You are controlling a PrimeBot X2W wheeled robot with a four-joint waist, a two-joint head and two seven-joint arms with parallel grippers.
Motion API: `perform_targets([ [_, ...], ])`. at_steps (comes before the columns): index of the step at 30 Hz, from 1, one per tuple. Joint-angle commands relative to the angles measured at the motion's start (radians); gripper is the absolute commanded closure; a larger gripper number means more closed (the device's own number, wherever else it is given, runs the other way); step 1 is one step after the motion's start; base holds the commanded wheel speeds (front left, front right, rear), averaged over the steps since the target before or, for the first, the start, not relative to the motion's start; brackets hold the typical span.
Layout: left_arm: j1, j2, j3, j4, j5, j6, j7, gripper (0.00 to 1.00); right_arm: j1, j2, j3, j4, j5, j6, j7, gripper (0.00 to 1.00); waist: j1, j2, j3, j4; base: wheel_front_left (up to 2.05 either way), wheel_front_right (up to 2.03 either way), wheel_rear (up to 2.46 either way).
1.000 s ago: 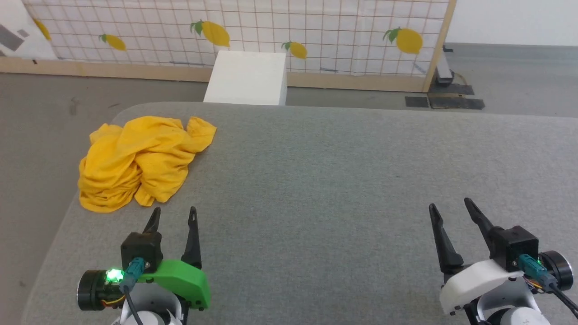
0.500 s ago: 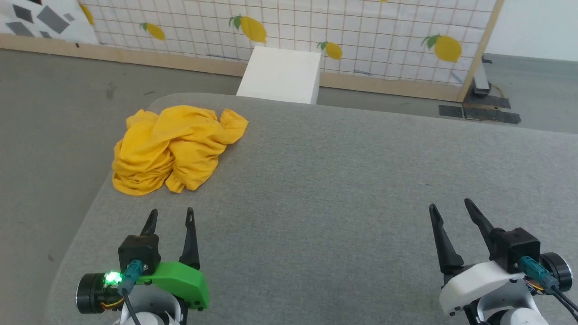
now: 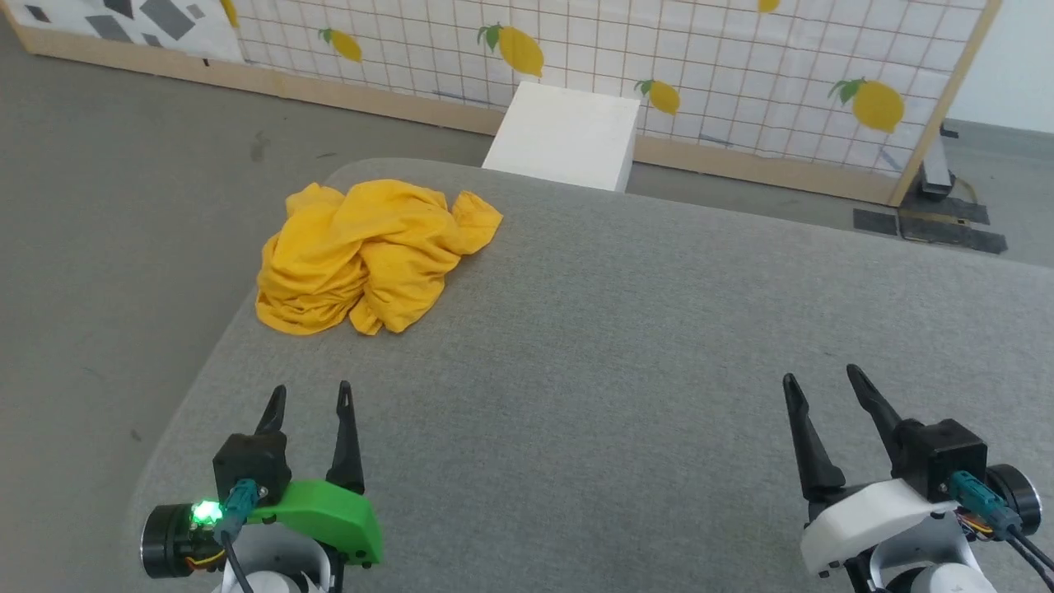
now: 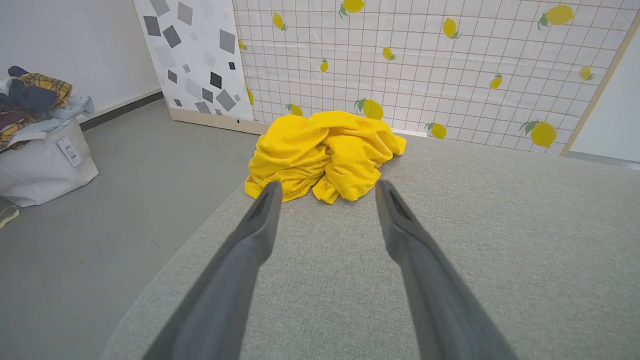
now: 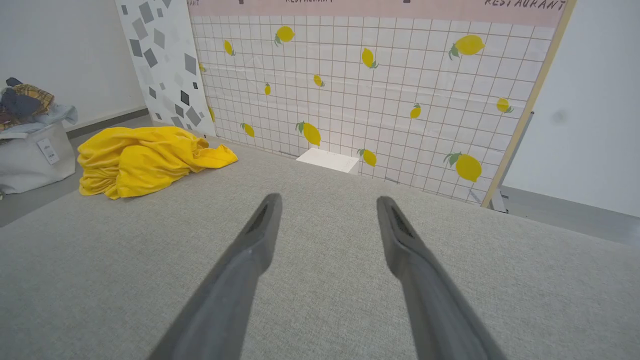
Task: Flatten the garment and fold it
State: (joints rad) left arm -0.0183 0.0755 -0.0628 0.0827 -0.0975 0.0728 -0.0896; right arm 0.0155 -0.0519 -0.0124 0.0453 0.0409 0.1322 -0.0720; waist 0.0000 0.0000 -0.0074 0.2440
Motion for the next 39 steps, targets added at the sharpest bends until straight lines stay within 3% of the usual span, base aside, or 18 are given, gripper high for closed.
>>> perform_targets([
  [1, -0.018, 0.011, -0.004, 0.005, -0.009, 0.012, -0.009, 0.00, -0.023, 0.001, -0.002, 0.004, 0.011, -0.001, -0.011, 0.00, 0.0000, 0.0000, -0.001, 0.013, 0.00, 0.00, 0.00],
  [39, -0.029, 0.048, -0.054, 0.055, -0.090, 0.093, -0.078, 0.00, -0.046, 0.001, -0.008, 0.052, 0.048, -0.001, -0.069, 0.00, 0.0000, 0.0000, -0.004, 0.180, 0.00, 0.00, 0.00],
])
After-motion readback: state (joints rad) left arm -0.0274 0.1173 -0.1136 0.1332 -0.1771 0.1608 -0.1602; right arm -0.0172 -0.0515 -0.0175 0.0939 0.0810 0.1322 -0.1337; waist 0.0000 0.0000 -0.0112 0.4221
